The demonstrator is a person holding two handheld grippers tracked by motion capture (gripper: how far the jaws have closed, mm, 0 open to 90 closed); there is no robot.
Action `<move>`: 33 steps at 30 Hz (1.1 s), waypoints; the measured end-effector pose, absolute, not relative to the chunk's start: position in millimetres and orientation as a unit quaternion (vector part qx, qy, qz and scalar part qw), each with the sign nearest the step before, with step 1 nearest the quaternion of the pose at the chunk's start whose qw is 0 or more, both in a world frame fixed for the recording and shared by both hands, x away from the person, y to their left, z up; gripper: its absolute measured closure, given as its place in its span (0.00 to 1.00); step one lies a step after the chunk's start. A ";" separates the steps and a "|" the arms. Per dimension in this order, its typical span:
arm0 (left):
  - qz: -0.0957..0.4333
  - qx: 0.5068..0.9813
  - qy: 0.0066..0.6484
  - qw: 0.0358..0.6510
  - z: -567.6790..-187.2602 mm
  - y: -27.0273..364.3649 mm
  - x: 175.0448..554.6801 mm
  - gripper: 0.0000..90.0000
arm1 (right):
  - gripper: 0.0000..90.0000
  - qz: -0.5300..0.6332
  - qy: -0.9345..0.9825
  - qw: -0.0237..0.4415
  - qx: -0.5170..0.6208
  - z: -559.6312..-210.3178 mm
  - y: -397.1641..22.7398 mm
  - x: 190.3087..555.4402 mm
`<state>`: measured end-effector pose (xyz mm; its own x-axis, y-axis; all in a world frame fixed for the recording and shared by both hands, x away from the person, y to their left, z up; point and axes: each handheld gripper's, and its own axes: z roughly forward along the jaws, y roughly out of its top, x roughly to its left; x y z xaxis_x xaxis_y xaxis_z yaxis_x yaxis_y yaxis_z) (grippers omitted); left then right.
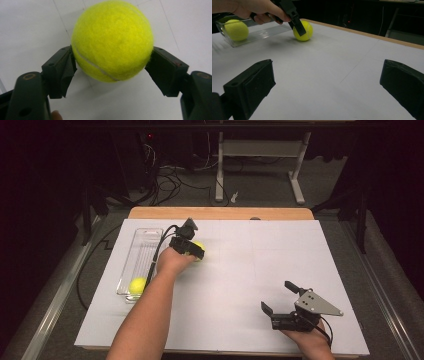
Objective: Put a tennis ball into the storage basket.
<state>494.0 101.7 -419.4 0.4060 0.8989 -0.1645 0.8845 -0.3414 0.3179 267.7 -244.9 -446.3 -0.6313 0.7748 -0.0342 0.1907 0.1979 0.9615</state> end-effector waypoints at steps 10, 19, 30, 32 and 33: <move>0.016 0.822 0.540 0.179 -418.8 103.2 492.2 0.32 | 0.00 0.539 0.725 0.271 0.333 -446.1 -244.4 267.4; 0.023 0.823 0.536 0.184 -412.5 105.3 488.8 0.32 | 0.00 0.538 0.725 0.271 0.333 -446.3 -244.6 268.0; 0.028 0.840 0.511 0.180 -401.0 105.5 476.3 0.32 | 0.00 0.539 0.725 0.272 0.332 -446.1 -244.4 268.0; 0.030 0.842 0.507 0.182 -397.5 105.4 472.1 0.32 | 0.00 0.538 0.726 0.272 0.332 -446.1 -244.4 268.0; 0.029 0.843 0.505 0.182 -395.8 105.5 469.9 0.32 | 0.00 0.538 0.726 0.272 0.332 -446.1 -244.3 267.9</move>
